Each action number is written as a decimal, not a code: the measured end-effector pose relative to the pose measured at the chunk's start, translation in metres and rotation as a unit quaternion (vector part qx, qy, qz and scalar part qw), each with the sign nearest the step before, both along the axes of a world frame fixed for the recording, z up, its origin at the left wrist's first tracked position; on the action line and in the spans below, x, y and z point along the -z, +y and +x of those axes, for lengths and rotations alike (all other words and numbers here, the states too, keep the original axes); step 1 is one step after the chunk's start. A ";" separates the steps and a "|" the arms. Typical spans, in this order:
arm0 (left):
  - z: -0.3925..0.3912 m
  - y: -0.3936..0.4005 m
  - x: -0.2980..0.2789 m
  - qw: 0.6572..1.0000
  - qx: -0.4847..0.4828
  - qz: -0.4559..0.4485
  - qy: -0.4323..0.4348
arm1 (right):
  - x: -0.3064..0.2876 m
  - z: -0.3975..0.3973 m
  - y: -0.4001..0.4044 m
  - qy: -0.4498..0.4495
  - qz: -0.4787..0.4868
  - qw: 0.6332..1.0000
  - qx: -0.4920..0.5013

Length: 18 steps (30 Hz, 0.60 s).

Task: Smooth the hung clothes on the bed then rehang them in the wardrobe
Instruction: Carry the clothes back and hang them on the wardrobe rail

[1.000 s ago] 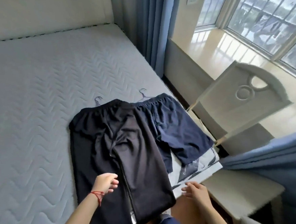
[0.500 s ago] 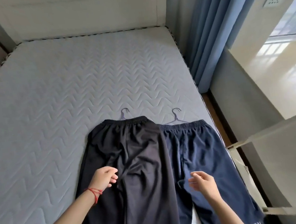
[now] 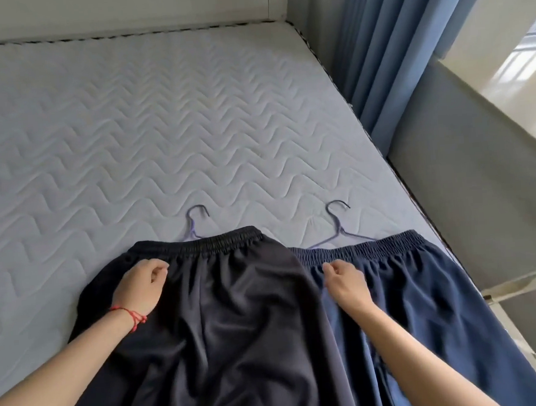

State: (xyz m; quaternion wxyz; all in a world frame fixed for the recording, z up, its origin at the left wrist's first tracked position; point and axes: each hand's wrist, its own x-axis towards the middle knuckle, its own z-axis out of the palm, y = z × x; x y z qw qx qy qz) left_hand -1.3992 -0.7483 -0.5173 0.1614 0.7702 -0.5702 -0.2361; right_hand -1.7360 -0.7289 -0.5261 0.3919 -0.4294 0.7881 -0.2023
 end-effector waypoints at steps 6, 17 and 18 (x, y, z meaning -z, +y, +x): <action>0.007 -0.065 0.043 0.993 -0.010 -0.068 -0.099 | 0.050 0.017 -0.060 0.088 0.076 0.992 0.053; 0.013 -0.097 0.076 0.984 0.071 0.027 -0.163 | 0.082 0.025 -0.096 0.124 0.140 0.980 0.060; 0.015 -0.096 0.076 0.985 0.076 0.037 -0.154 | 0.082 0.026 -0.095 0.131 0.142 0.979 0.058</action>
